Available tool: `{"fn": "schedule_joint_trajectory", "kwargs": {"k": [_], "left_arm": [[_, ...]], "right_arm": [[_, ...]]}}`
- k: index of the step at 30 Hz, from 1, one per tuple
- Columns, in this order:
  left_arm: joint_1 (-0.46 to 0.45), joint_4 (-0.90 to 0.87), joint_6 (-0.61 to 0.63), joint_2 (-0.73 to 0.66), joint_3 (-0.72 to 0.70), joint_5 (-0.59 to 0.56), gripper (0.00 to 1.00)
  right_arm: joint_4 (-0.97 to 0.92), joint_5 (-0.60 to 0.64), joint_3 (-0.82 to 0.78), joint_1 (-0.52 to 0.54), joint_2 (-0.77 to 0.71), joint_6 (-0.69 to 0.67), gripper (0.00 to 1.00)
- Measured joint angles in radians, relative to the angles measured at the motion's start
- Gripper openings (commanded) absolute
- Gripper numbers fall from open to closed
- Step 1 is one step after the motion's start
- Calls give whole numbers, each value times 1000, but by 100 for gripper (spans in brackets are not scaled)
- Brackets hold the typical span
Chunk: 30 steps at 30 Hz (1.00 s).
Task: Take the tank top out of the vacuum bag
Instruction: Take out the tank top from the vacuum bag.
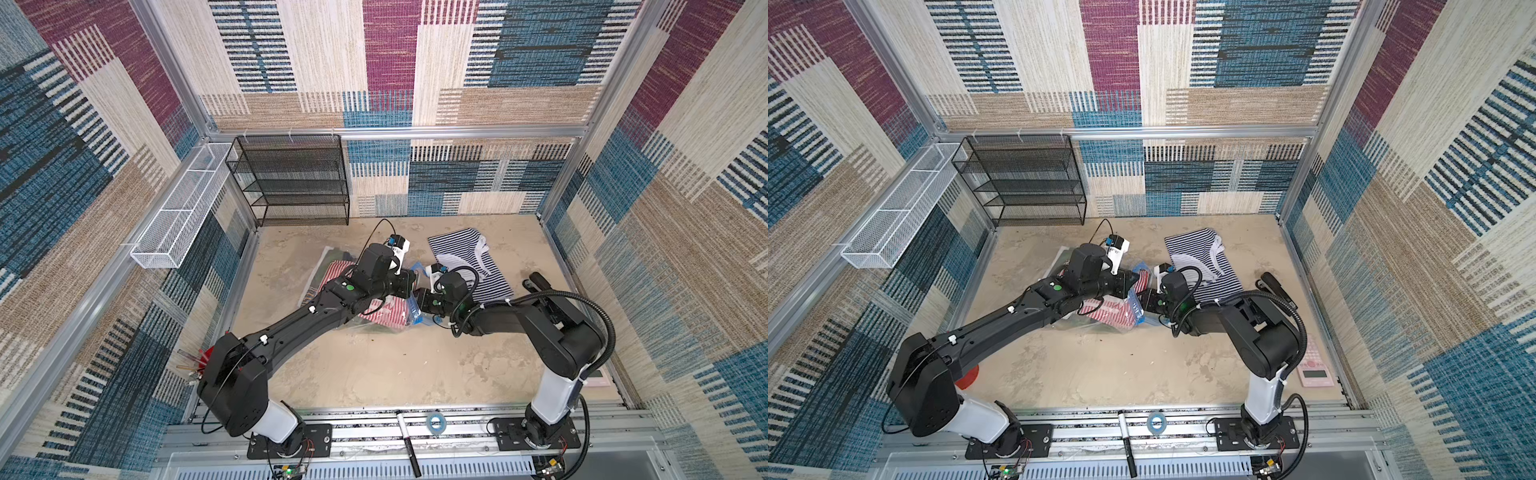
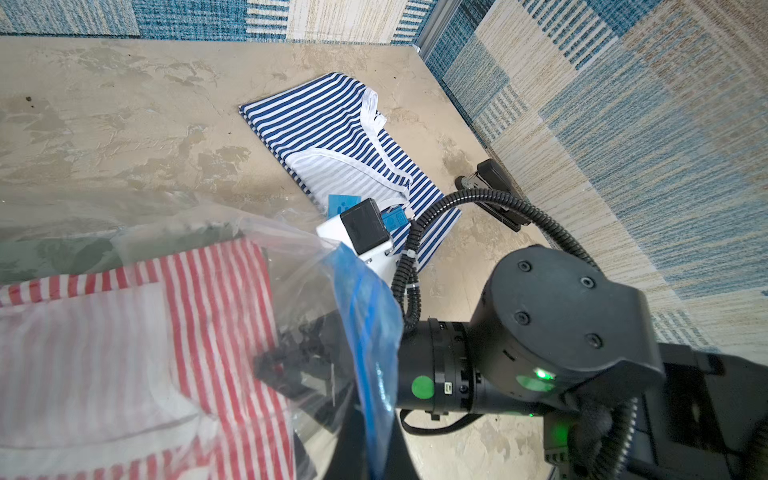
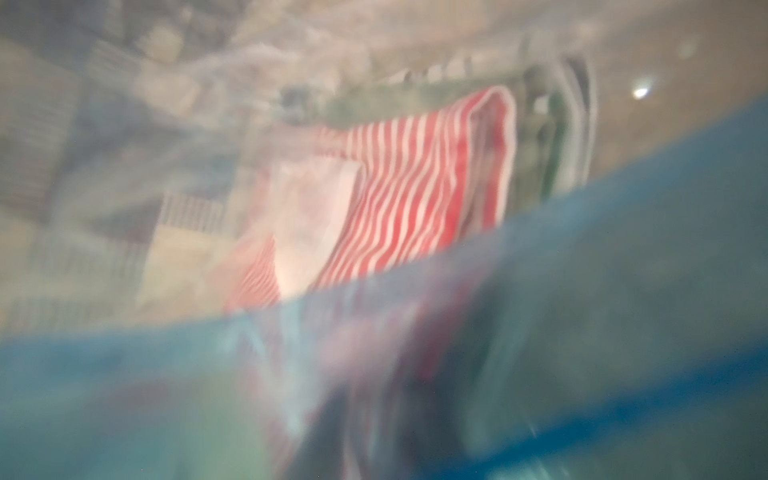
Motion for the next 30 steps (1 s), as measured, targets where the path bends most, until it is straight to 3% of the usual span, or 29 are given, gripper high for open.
{"fn": "schedule_joint_trajectory", "kwargs": {"k": [16,23,30], "left_arm": [[0,22,0,-10,-23,0,0],[0,23,0,-18,-26,-1,0],[0,21,4,-15,-26,-3,0]], "right_arm": [[-2,11,-21,2,-75,-19,29],[-75,37,35,2,-6,-22,29],[-108,36,64,2,20,-23,38]]}}
